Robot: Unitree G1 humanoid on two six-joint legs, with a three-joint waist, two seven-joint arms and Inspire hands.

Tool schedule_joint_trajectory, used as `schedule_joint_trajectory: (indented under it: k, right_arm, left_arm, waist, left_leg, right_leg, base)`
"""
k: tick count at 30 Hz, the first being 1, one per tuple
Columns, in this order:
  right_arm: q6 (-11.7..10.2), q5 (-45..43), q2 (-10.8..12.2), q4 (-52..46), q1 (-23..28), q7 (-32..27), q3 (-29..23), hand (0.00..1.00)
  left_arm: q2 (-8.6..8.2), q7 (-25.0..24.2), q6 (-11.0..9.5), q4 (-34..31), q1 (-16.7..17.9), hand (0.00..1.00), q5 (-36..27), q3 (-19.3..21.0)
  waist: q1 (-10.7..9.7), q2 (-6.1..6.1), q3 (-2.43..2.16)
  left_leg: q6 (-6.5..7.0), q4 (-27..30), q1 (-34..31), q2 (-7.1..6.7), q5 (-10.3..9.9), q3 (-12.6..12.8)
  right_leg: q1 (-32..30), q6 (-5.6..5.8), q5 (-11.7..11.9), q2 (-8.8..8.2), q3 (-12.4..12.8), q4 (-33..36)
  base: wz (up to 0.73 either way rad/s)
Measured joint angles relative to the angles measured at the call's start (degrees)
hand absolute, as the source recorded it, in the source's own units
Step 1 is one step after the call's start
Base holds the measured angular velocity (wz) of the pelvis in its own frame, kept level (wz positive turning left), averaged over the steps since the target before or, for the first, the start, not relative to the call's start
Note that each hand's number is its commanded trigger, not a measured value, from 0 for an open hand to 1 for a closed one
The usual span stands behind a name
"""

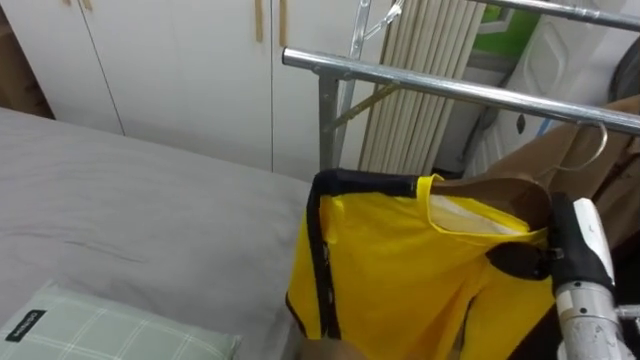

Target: Hang clothes

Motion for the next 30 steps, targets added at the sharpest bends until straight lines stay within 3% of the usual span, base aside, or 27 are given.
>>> schedule_joint_trajectory:
  k: [10,22,30]
  right_arm:
    - [1.84,1.21,-2.49,0.58,-0.26,2.36,-0.02,1.00]
    - [4.51,1.74,-6.18,3.68,-5.18,10.36,0.15,1.00]
    - [4.47,6.72,-8.06,10.35,-8.16,17.97,0.22,1.00]
  left_arm:
    - [0.40,-2.63,0.04,-2.29,1.39,0.00,0.08,-0.02]
    - [0.55,-3.59,0.44,-4.14,2.14,0.00,2.22,1.20]
    - [1.53,-3.76,0.39,-4.09,2.14,0.00,2.29,1.14]
  waist:
    - [0.00,0.13,-0.06]
    - [-0.83,-0.07,-0.14]
    - [-0.79,-1.54,0.11]
  left_leg:
    - [0.03,0.03,-0.31,-0.04,-0.03,0.10]
    - [0.03,0.57,-0.70,-0.13,0.01,-0.59]
    - [0.27,1.00,-0.67,-0.11,-0.12,-0.82]
  right_leg:
    - [-0.63,-0.06,0.01,0.00,-0.10,0.70]
    - [-0.79,-0.19,0.03,-0.02,-0.17,0.76]
    - [-0.42,0.12,-0.10,-0.04,-0.42,0.72]
  base:
    - [0.00]
    - [0.00]
    - [0.00]
